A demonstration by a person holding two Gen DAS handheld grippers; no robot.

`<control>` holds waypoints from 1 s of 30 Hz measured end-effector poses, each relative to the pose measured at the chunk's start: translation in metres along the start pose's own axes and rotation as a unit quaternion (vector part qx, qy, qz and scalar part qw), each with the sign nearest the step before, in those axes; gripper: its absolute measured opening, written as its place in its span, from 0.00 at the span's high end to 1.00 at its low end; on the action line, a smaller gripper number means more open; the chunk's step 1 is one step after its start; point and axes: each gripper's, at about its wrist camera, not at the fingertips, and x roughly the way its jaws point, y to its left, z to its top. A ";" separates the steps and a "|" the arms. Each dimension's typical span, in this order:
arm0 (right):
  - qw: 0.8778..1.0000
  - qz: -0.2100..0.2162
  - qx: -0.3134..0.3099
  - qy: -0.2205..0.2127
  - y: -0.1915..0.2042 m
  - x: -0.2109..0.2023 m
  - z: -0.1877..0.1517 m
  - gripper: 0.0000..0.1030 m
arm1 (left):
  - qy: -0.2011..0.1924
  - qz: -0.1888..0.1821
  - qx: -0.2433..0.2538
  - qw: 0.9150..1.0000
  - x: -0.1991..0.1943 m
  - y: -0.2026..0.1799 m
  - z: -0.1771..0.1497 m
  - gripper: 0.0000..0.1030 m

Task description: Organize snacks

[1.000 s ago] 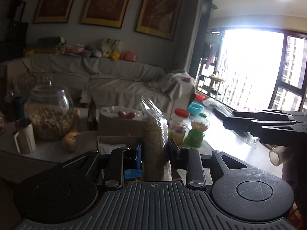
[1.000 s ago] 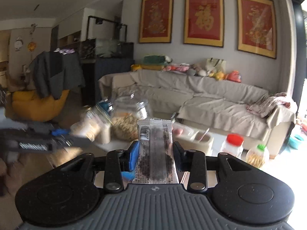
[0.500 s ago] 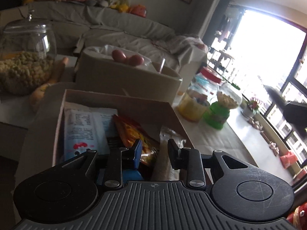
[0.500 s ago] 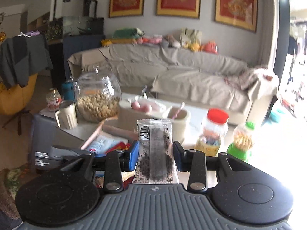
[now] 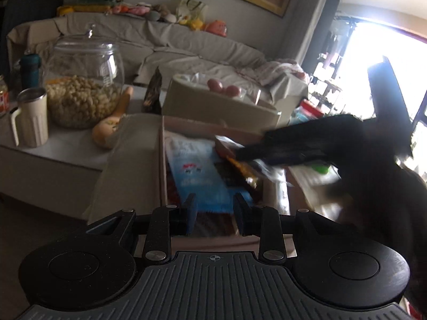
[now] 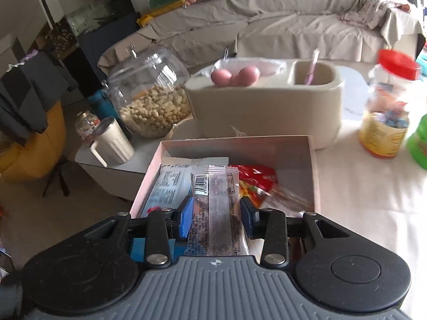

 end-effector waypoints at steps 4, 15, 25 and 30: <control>1.000 0.001 -0.013 0.009 0.000 0.012 0.005 0.47 | -0.003 0.004 -0.002 1.000 -0.005 0.001 -0.009 0.68; 0.989 -0.015 -0.100 -0.112 0.023 -0.108 -0.055 0.26 | -0.024 0.020 0.036 0.999 -0.043 -0.038 -0.020 0.68; 0.990 -0.043 -0.072 -0.115 0.012 -0.196 -0.171 0.21 | -0.049 0.002 0.045 0.998 -0.122 -0.096 -0.084 0.78; 0.991 -0.070 -0.041 -0.108 0.002 -0.213 -0.207 0.21 | -0.048 0.046 0.071 0.995 -0.142 -0.119 -0.103 0.83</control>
